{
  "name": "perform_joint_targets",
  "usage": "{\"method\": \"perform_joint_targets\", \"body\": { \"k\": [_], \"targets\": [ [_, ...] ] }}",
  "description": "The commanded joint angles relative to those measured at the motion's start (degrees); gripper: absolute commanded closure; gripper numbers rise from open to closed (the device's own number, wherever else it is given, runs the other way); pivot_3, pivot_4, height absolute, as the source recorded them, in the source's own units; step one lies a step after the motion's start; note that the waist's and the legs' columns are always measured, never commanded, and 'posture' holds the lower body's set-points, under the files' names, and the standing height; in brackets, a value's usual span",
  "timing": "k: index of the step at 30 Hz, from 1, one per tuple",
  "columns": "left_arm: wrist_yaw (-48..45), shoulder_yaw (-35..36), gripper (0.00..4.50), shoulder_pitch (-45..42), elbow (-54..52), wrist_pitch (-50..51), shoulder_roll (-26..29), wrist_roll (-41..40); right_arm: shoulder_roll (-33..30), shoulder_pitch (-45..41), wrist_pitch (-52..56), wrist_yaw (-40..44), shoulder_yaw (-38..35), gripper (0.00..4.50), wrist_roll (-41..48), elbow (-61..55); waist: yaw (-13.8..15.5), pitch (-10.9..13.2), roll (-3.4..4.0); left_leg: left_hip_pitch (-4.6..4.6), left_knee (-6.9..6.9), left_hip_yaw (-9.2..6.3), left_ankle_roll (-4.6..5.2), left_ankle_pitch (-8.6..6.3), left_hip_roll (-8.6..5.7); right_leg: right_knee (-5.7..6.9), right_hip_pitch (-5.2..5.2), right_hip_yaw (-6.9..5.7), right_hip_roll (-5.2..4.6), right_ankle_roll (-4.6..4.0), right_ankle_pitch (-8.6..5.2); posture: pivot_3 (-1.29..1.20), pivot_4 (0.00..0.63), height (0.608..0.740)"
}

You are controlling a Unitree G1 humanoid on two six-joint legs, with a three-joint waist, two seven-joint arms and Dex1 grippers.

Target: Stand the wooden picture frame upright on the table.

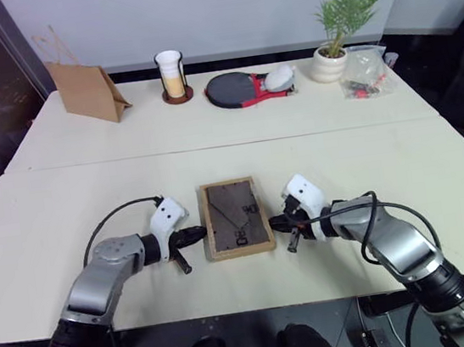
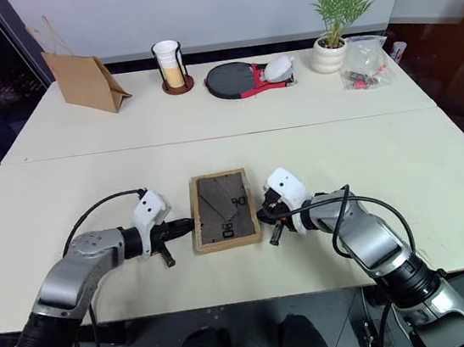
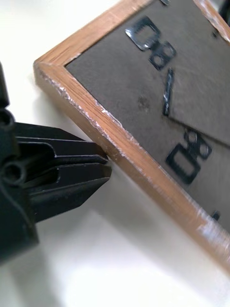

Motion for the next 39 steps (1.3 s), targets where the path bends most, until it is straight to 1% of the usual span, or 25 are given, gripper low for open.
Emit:
{"method": "perform_joint_targets", "body": {
  "k": [1, 6, 9, 12, 14, 16, 17, 18, 20, 22, 23, 26, 30, 34, 39],
  "targets": [
    [0.6, 0.5, 4.50, -0.8, 0.9, -1.1, -0.2, 0.5, 0.6, -0.9, -0.3, 1.5, 0.8, 4.48, 1.8, -3.2, 0.0, 0.0, 0.00, 0.00, 0.01, 0.00, 0.00, 0.00, 0.00, 0.01, 0.00, 0.00, 0.00, 0.00, 0.00, 0.00, 0.150, 0.740],
    [-0.5, 1.0, 4.50, 0.1, 0.5, -0.3, 1.1, -0.3, -0.5, -1.5, -2.2, 1.2, 1.0, 4.48, -0.1, -1.1, 0.0, 0.0, 0.00, 0.00, 0.02, 0.00, 0.00, 0.00, 0.00, 0.02, -0.01, 0.00, -0.01, 0.00, 0.00, 0.00, 0.150, 0.740],
    [-3.9, 1.0, 4.50, 2.2, -1.5, 0.5, 5.0, -1.0, -2.3, -2.2, -3.8, 1.2, 0.5, 4.48, -1.5, 0.2, -0.3, 0.0, 0.00, 0.00, 0.02, 0.00, 0.00, 0.00, 0.00, 0.04, -0.03, 0.00, 0.01, 0.00, 0.00, 0.00, 0.150, 0.740],
    [-7.6, 2.3, 4.50, 3.6, -1.7, 0.7, 10.2, -1.9, -4.8, -2.8, -5.7, 2.1, -0.5, 4.48, -2.1, 1.2, -0.3, 0.0, 0.00, 0.00, -0.02, 0.00, 0.00, 0.00, 0.02, 0.05, -0.07, 0.00, 0.01, -0.03, -0.02, 0.00, 0.150, 0.740],
    [-10.2, 3.8, 3.95, 3.5, -0.9, 1.5, 13.4, -3.4, -6.4, -3.2, -6.7, 2.9, -1.6, 4.50, -1.9, 1.4, -0.2, 0.0, 0.00, 0.00, -0.04, 0.00, 0.00, 0.00, 0.04, 0.04, -0.07, 0.00, 0.00, -0.04, -0.02, 0.00, 0.150, 0.740],
    [-11.7, 5.2, 3.22, 2.4, 0.0, 3.7, 14.8, -5.6, -7.5, -3.4, -7.5, 3.5, -2.3, 4.50, -1.6, 1.4, -0.2, 0.0, 0.00, 0.00, -0.04, 0.01, 0.00, 0.00, 0.04, 0.04, -0.08, 0.00, -0.01, -0.06, -0.03, 0.00, 0.150, 0.740],
    [-12.5, 6.3, 2.65, 1.3, 0.4, 6.6, 14.8, -8.2, -8.0, -3.4, -8.3, 4.0, -2.5, 4.50, -1.7, 1.3, -0.1, 0.0, 0.00, 0.00, -0.04, 0.02, 0.00, 0.00, 0.04, 0.04, -0.08, 0.00, -0.01, -0.06, -0.03, 0.00, 0.150, 0.740],
    [-13.0, 7.5, 2.23, -0.1, 0.8, 10.2, 14.3, -11.1, -8.4, -3.3, -9.6, 4.2, -2.6, 4.50, -1.9, 1.2, -0.1, 0.0, 0.00, 0.00, -0.03, 0.02, 0.00, 0.00, 0.04, 0.04, -0.08, -0.01, -0.02, -0.06, -0.03, 0.00, 0.150, 0.740],
    [-13.3, 10.4, 1.15, -3.0, 1.9, 19.3, 12.4, -18.0, -8.7, -3.1, -10.9, 4.5, -2.6, 4.50, -2.1, 1.0, 0.2, 0.0, -0.05, -0.03, -0.01, 0.01, 0.00, 0.00, 0.02, 0.03, -0.08, -0.01, -0.02, -0.04, -0.03, 0.00, 0.150, 0.740],
    [-13.4, 11.4, 0.15, -4.6, 2.2, 27.0, 11.2, -22.7, -9.2, -2.7, -11.6, 5.3, -2.0, 4.50, -2.5, 0.2, 0.2, 0.0, -0.07, -0.07, 0.02, -0.01, 0.00, 0.00, 0.00, 0.03, -0.08, -0.04, -0.02, -0.01, -0.03, 0.00, 0.150, 0.740],
    [-12.9, 11.4, 0.03, -5.1, 2.3, 30.6, 10.7, -24.4, -9.2, -2.5, -11.8, 5.5, -1.6, 4.50, -2.7, 0.0, 0.2, 0.0, -0.07, -0.08, 0.03, -0.01, 0.02, -0.01, -0.01, 0.02, -0.07, -0.03, -0.02, 0.01, -0.03, 0.00, 0.150, 0.740],
    [-10.2, 12.6, 0.03, -7.0, 3.9, 39.0, 8.5, -28.2, -8.6, -2.2, -11.7, 5.7, -0.5, 4.50, -3.3, -0.4, 0.0, 0.0, -0.07, -0.08, 0.03, 0.00, 0.06, -0.04, -0.03, 0.02, -0.08, -0.01, -0.02, 0.04, -0.04, 0.00, 0.150, 0.740],
    [-4.3, 12.9, 0.03, -9.7, 8.0, 44.4, 4.6, -27.7, -7.1, -2.2, -11.6, 5.2, 1.8, 4.50, -4.8, 0.1, -0.1, 0.0, -0.08, -0.07, 0.03, -0.04, 0.06, -0.03, -0.06, 0.06, -0.09, -0.02, 0.05, 0.04, -0.04, 0.00, 0.150, 0.740],
    [-0.4, 12.2, 0.03, -10.4, 10.4, 44.1, 2.1, -26.0, -5.0, -3.1, -10.9, 5.1, 3.5, 4.50, -5.4, 1.0, 0.1, 0.0, -0.08, -0.02, 0.04, -0.04, 0.05, -0.03, -0.07, 0.08, -0.04, -0.02, 0.00, 0.03, -0.04, 0.00, 0.150, 0.740],
    [1.6, 11.5, 0.03, -10.0, 11.0, 44.4, -0.8, -26.3, -2.1, -4.8, -10.3, 5.9, 5.9, 4.50, -5.6, 2.1, 0.3, 0.0, -0.08, 0.07, 0.10, -0.04, 0.05, -0.03, -0.08, 0.08, 0.10, -0.01, -0.11, 0.02, -0.03, 0.00, 0.150, 0.740]
  ]
}}
